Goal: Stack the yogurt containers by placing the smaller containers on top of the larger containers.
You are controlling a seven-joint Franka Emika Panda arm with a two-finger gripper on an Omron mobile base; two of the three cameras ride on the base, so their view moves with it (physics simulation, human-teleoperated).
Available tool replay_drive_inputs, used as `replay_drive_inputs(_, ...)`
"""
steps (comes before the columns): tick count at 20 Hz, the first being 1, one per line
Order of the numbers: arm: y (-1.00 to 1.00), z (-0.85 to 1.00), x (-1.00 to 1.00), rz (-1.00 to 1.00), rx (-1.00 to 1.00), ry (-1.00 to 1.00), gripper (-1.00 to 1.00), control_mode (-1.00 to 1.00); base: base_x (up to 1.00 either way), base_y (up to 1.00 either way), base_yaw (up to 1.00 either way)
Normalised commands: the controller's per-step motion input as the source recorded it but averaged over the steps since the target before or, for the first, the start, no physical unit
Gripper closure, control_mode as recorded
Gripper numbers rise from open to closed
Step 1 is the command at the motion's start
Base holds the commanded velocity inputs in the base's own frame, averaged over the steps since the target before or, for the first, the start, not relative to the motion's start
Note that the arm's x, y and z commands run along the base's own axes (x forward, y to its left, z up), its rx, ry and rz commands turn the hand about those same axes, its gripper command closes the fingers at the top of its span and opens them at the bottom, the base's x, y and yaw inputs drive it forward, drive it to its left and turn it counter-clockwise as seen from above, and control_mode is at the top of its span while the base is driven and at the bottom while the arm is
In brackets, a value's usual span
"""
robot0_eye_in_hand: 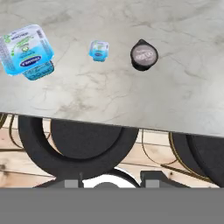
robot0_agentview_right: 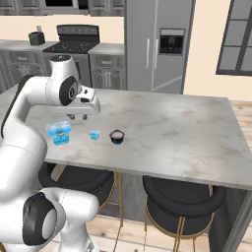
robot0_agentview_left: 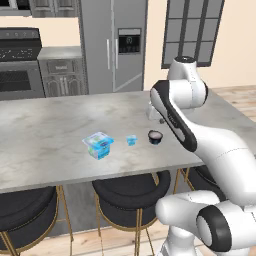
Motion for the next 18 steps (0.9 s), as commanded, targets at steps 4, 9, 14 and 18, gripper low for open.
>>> replay_drive_inputs(4, -0.14, 0.0, 0.0, 0.0, 0.06, 0.0, -1.0, -1.0, 0.0, 0.0, 0.0)
replay_drive_inputs(9, -0.24, 0.0, 0.0, -0.02, 0.12, 0.0, -1.0, -1.0, 0.0, 0.0, 0.0)
replay_drive_inputs(14, -0.3, -0.03, 0.02, -0.05, 0.13, 0.0, -1.0, -1.0, 0.0, 0.0, 0.0)
replay_drive_inputs(18, -0.29, -0.08, 0.16, -0.08, 0.13, 0.0, -1.0, -1.0, 0.0, 0.0, 0.0)
